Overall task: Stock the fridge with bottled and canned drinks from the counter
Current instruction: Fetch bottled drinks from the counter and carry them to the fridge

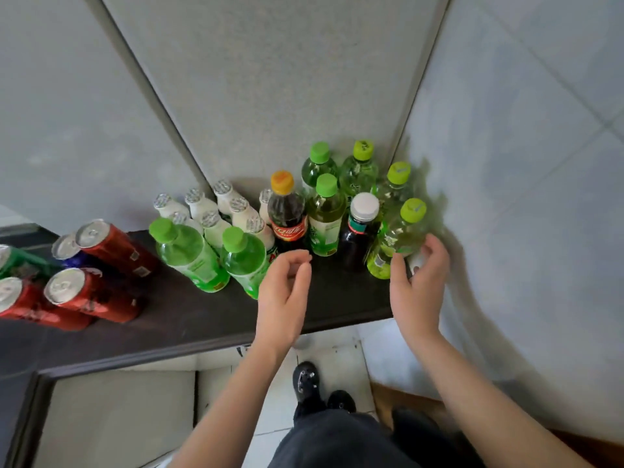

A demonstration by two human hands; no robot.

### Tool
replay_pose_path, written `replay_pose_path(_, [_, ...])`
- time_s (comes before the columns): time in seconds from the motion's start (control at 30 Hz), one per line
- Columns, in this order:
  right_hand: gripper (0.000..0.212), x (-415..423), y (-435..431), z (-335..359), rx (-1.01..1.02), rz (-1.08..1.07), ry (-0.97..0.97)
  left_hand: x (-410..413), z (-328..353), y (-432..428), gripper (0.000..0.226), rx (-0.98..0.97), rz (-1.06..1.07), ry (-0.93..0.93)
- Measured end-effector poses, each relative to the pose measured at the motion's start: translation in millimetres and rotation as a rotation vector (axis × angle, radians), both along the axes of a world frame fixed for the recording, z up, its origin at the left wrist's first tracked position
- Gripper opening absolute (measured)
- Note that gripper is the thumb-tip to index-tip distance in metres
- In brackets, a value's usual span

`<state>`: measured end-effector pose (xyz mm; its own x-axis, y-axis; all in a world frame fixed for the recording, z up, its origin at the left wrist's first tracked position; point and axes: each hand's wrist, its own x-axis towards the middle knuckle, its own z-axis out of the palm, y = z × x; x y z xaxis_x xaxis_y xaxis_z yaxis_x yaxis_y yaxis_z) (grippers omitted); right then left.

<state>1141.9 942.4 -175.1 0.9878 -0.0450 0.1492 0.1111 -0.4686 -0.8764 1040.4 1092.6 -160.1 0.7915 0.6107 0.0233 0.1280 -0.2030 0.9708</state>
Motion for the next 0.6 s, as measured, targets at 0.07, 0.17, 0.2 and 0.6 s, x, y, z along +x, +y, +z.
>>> replay_pose_path(0.07, [0.057, 10.0, 3.6, 8.4, -0.047, -0.004, -0.057, 27.4, 7.8, 2.7, 0.02, 0.075, -0.077, -0.037])
replay_pose_path(0.17, [0.061, 22.2, 5.1, 19.3, -0.099, 0.024, -0.143, 63.0, 15.7, 2.3, 0.033, 0.255, -0.194, -0.072])
replay_pose_path(0.2, [0.061, 26.7, 5.5, 22.2, -0.105, 0.042, -0.156, 73.5, 17.1, 0.8, 0.037, 0.312, -0.231, -0.085])
replay_pose_path(0.6, [0.034, 42.6, 0.7, 22.6, -0.193, 0.146, -0.235, 102.8, 13.0, -5.3, 0.042, 0.386, -0.356, -0.079])
